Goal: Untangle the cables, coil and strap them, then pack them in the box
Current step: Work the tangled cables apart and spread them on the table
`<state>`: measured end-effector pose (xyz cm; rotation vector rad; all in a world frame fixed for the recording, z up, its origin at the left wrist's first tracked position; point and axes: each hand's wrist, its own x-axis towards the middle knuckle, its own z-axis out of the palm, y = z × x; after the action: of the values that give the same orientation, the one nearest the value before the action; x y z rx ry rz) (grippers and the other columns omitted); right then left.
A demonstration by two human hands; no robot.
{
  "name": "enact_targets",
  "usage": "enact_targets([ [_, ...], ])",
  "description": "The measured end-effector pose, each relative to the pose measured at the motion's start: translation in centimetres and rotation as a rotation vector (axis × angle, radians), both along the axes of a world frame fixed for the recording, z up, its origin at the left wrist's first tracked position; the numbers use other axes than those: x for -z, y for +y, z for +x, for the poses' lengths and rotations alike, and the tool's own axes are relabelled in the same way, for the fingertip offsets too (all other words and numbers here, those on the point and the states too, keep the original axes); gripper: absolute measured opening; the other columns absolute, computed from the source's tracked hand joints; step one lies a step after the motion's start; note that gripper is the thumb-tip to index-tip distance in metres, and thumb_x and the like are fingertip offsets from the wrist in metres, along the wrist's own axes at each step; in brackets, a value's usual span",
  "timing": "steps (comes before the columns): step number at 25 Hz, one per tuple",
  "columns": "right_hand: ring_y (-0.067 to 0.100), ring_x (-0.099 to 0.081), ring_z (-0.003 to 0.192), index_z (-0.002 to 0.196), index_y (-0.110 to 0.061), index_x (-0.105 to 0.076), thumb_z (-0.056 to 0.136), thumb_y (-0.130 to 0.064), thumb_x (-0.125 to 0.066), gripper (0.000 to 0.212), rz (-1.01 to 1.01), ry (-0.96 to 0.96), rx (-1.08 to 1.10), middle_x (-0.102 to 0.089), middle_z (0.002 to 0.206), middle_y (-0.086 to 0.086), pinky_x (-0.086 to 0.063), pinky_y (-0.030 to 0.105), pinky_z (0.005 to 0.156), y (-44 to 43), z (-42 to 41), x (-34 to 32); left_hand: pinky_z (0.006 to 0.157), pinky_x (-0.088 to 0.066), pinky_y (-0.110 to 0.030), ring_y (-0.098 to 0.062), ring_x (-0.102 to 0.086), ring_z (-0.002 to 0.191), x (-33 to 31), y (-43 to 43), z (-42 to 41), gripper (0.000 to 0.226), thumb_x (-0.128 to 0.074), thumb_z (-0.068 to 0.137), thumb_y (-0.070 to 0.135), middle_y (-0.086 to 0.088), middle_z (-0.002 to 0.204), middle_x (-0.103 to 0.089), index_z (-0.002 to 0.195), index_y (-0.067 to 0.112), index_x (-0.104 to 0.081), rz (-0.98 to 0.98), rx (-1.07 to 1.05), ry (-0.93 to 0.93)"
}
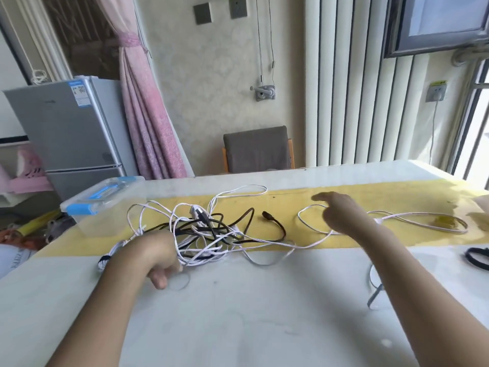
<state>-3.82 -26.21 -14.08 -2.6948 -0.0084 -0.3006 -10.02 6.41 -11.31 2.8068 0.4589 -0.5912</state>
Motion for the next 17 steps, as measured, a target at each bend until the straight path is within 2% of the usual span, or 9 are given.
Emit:
enact_targets([
  [2, 0.024, -0.055, 0.112, 0.113, -0.014, -0.064, 0.093, -0.004, -0.038, 0.035, 0.047, 0.053, -0.215, -0.061, 0.113, 0.004, -0.040, 0.026, 0.085, 3.9, -0.1, 0.2, 0.047, -0.043, -0.017, -0.013, -0.061, 0.048, -2.1, -0.7, -0.4, 0.020, -0.059, 0.086, 0.013, -0.002, 0.056, -0.067, 0.067, 0.010, -0.067, 0.109, 0.137, -0.195],
  [3, 0.022, -0.059, 0.097, 0.100, -0.013, -0.065, 0.097, -0.015, -0.039, 0.026, 0.006, 0.093, -0.262, -0.060, 0.095, 0.002, -0.043, 0.028, 0.079, 5.5, 0.0, 0.5, 0.051, -0.043, -0.019, -0.013, -0.061, 0.053, -2.8, -1.2, 0.0, 0.022, -0.059, 0.085, 0.015, -0.001, 0.059, -0.068, 0.064, 0.013, -0.067, 0.146, 0.228, -0.390],
  [4, 0.020, -0.057, 0.080, 0.088, -0.012, -0.063, 0.098, -0.029, -0.042, 0.029, -0.014, 0.131, -0.301, -0.056, 0.082, 0.001, -0.044, 0.029, 0.072, 6.7, -0.2, 0.8, 0.057, -0.044, -0.022, -0.014, -0.063, 0.062, -3.2, -2.0, 0.6, 0.020, -0.060, 0.083, 0.016, 0.001, 0.064, -0.069, 0.066, 0.015, -0.069, 0.150, 0.319, -0.615],
  [6, 0.019, -0.047, 0.068, 0.081, -0.009, -0.064, 0.094, -0.041, -0.052, 0.037, 0.011, 0.139, -0.391, -0.054, 0.073, 0.003, -0.036, 0.030, 0.065, 8.4, -0.9, 1.9, 0.071, -0.047, -0.027, -0.016, -0.065, 0.078, -3.1, -3.6, 3.0, 0.010, -0.064, 0.083, 0.016, 0.004, 0.074, -0.068, 0.077, 0.017, -0.072, -0.011, 0.436, -0.876],
  [8, 0.018, -0.043, 0.069, 0.088, -0.006, -0.068, 0.093, -0.027, -0.056, 0.024, 0.048, 0.062, -0.478, -0.061, 0.078, 0.008, -0.027, 0.024, 0.062, 9.7, -1.7, 2.9, 0.075, -0.048, -0.029, -0.017, -0.062, 0.079, -1.6, -4.6, 6.6, 0.010, -0.069, 0.082, 0.027, 0.003, 0.078, -0.064, 0.081, 0.017, -0.069, -0.169, 0.476, -0.780],
  [11, 0.016, -0.027, 0.062, 0.075, 0.001, -0.061, 0.090, -0.012, -0.052, 0.021, 0.027, 0.046, -0.601, -0.045, 0.065, 0.012, -0.023, 0.027, 0.053, 9.9, -2.2, 3.6, 0.059, -0.033, -0.029, -0.022, -0.044, 0.065, 1.7, -5.8, 11.0, 0.041, -0.070, 0.073, 0.056, 0.001, 0.069, -0.047, 0.068, 0.020, -0.051, 0.043, 0.474, -0.304],
  [13, 0.015, -0.021, 0.062, 0.064, -0.005, -0.056, 0.088, -0.012, -0.054, 0.025, 0.020, 0.077, -0.612, -0.035, 0.061, 0.008, -0.023, 0.027, 0.050, 9.0, -2.1, 3.4, 0.058, -0.034, -0.027, -0.021, -0.050, 0.065, 3.7, -6.2, 12.3, 0.030, -0.069, 0.076, 0.043, -0.001, 0.072, -0.054, 0.074, 0.014, -0.058, 0.090, 0.467, -0.154],
  [15, 0.016, -0.018, 0.062, 0.054, -0.016, -0.039, 0.083, -0.009, -0.053, 0.033, -0.011, 0.092, -0.569, -0.026, 0.058, 0.004, -0.018, 0.030, 0.050, 7.9, -2.0, 3.0, 0.055, -0.037, -0.021, -0.013, -0.056, 0.059, 4.5, -6.6, 13.1, 0.017, -0.059, 0.087, 0.023, -0.003, 0.072, -0.060, 0.076, 0.010, -0.058, -0.219, 0.368, -0.200],
  [17, 0.019, -0.018, 0.060, 0.052, -0.020, -0.030, 0.080, -0.006, -0.051, 0.037, -0.002, 0.083, -0.463, -0.022, 0.057, 0.004, -0.018, 0.032, 0.051, 6.7, -1.5, 2.7, 0.047, -0.039, -0.015, -0.004, -0.059, 0.046, 3.8, -6.9, 13.7, 0.024, -0.048, 0.095, 0.011, -0.003, 0.061, -0.063, 0.071, 0.010, -0.052, -0.722, 0.104, -0.330],
])
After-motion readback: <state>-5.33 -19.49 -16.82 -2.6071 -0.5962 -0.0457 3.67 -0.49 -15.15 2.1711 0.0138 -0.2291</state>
